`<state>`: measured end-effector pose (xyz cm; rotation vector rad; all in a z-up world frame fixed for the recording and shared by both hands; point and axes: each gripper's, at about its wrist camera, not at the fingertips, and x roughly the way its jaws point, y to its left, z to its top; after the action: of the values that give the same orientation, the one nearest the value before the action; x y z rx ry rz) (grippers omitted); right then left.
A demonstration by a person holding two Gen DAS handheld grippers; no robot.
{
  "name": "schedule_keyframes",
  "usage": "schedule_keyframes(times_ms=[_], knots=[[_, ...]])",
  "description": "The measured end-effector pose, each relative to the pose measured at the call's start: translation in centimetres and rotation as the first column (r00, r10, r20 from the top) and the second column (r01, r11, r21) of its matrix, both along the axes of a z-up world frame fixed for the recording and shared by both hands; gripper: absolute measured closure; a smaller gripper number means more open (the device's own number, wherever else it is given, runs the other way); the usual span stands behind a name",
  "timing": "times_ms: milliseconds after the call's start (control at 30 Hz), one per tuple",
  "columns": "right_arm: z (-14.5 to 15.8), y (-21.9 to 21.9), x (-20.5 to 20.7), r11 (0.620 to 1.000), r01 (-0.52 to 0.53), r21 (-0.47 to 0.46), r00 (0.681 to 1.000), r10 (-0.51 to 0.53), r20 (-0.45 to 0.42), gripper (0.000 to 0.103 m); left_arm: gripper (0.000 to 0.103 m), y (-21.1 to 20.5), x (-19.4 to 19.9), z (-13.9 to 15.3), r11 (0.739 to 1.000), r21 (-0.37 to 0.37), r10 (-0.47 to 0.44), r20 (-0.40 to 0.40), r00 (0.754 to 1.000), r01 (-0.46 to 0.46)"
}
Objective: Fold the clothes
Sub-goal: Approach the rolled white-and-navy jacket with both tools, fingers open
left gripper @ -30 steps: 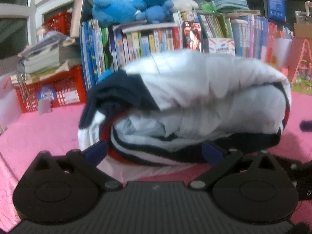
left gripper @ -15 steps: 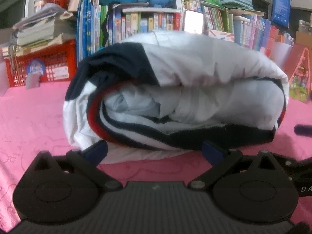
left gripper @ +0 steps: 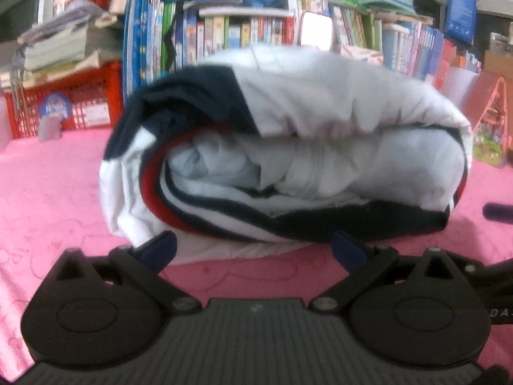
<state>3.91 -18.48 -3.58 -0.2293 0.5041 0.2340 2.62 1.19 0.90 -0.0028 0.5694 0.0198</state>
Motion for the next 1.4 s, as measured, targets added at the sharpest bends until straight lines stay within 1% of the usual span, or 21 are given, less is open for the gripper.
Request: schedule_keyframes(times_ms=[133, 233, 300, 367, 533, 567, 700, 867, 1000, 1233, 1400], knots=[[-0.1, -0.1, 0.1, 1.0, 0.005, 0.006, 1.0, -0.005, -0.006, 0.0, 0.0, -0.3, -0.6, 0.2, 0.999, 0.002, -0.04, 0.032, 0.999, 0.04], [-0.1, -0.2, 0.1, 1.0, 0.008, 0.011, 1.0, -0.007, -0.009, 0.0, 0.0, 0.6, -1.0, -0.1, 0.999, -0.01, -0.049, 0.085, 0.995, 0.05], [0.0, -0.3, 0.1, 1.0, 0.011, 0.016, 1.0, -0.01, -0.006, 0.0, 0.0, 0.2, -0.8, -0.5, 0.999, -0.025, -0.025, 0.107, 0.994, 0.028], [0.1, -0.4, 0.1, 1.0, 0.014, 0.022, 1.0, -0.014, -0.005, 0.0, 0.0, -0.1, -0.4, -1.1, 0.999, -0.038, -0.006, 0.101, 0.995, 0.01], [0.1, -0.5, 0.1, 0.999, 0.023, 0.03, 1.0, -0.023, -0.007, 0.0, 0.0, -0.5, 0.5, -1.6, 0.998, -0.067, 0.008, 0.091, 0.996, -0.001], [0.1, -0.5, 0.1, 0.999, 0.023, 0.03, 1.0, -0.023, -0.007, 0.0, 0.0, -0.6, 0.6, -1.7, 0.998, -0.063, 0.002, 0.091, 0.996, 0.004], [0.1, -0.5, 0.1, 0.999, 0.023, 0.028, 1.0, -0.023, -0.007, 0.0, 0.0, -0.5, 0.8, -1.3, 1.0, -0.006, -0.008, 0.117, 0.993, 0.009], [0.1, -0.5, 0.1, 0.999, 0.026, 0.029, 1.0, -0.026, -0.006, 0.0, 0.0, -0.5, 1.2, -2.1, 1.0, -0.015, -0.005, 0.08, 0.997, 0.006], [0.2, -0.5, 0.1, 0.999, 0.027, 0.029, 1.0, -0.027, -0.003, 0.0, 0.0, -0.6, 1.0, -2.1, 1.0, -0.019, -0.01, 0.093, 0.996, 0.012], [0.2, -0.6, 0.0, 0.999, 0.03, 0.029, 1.0, -0.03, 0.004, 0.0, 0.0, -0.2, 0.9, -2.2, 0.999, -0.048, 0.006, 0.094, 0.996, -0.002], [0.5, -0.8, -0.2, 0.999, -0.003, 0.051, 1.0, 0.003, 0.008, 0.0, 0.0, -0.4, 0.8, -1.5, 0.999, -0.01, -0.05, 0.1, 0.994, 0.051]])
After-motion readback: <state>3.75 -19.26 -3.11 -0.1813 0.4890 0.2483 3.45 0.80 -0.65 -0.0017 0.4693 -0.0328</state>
